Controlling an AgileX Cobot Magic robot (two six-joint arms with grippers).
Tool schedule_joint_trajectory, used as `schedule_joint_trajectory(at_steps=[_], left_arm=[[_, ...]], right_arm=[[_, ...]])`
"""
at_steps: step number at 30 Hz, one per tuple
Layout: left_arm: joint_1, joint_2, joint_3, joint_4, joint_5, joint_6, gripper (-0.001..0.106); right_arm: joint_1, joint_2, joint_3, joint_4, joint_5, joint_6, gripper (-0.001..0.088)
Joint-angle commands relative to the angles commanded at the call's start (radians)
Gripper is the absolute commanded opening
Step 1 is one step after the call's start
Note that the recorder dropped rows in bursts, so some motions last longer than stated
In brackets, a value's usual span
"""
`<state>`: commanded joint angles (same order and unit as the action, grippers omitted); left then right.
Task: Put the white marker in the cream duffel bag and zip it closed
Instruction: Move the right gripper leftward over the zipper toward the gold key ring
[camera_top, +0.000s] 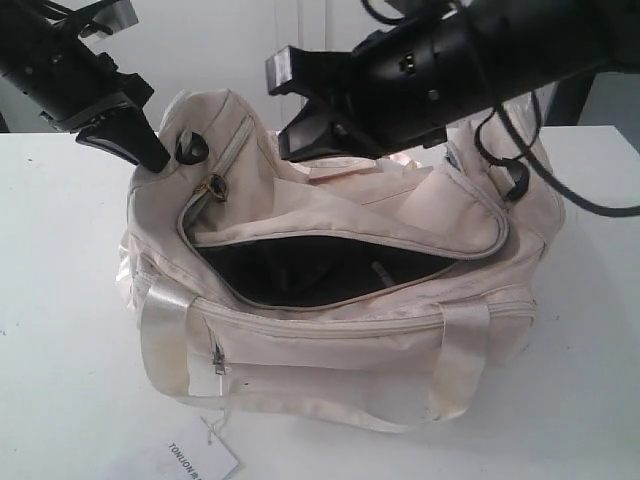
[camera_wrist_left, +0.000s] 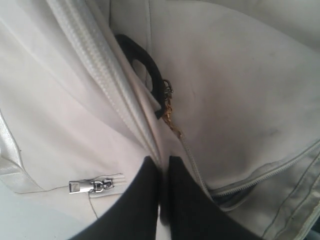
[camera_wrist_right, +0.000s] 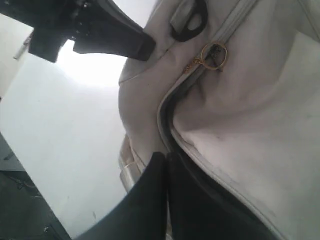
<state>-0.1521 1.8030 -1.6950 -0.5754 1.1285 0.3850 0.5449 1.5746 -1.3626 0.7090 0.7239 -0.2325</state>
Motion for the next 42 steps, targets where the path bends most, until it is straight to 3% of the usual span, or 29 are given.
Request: schedule_joint_trajectory(at_steps=[6, 14, 27, 37, 42], left_arm=[[0.000, 0.000, 0.000, -0.004, 0.000, 0.000, 0.000], [0.000, 0.000, 0.000, -0.007, -0.004, 0.003, 0.000], [0.000, 0.000, 0.000, -0.035, -0.017, 0.020, 0.000], [0.000, 0.000, 0.000, -0.073, -0.020, 0.055, 0.000], [0.000, 0.000, 0.000, -0.073, -0.020, 0.060, 0.000]], right_arm=[[0.036, 0.129, -0.134, -0.019, -0.003, 0.054, 0.0000], [0.062, 0.270, -0.289, -0.224, 0.022, 0.242, 0.0000], [0.064, 0.408, -0.425, -0.249, 0.015, 0.315, 0.0009], [0.064, 0.473, -0.443, -0.247, -0.052, 0.353, 0.0332], [0.064, 0.500, -0.443, -0.249, -0.067, 0.374, 0.0366]])
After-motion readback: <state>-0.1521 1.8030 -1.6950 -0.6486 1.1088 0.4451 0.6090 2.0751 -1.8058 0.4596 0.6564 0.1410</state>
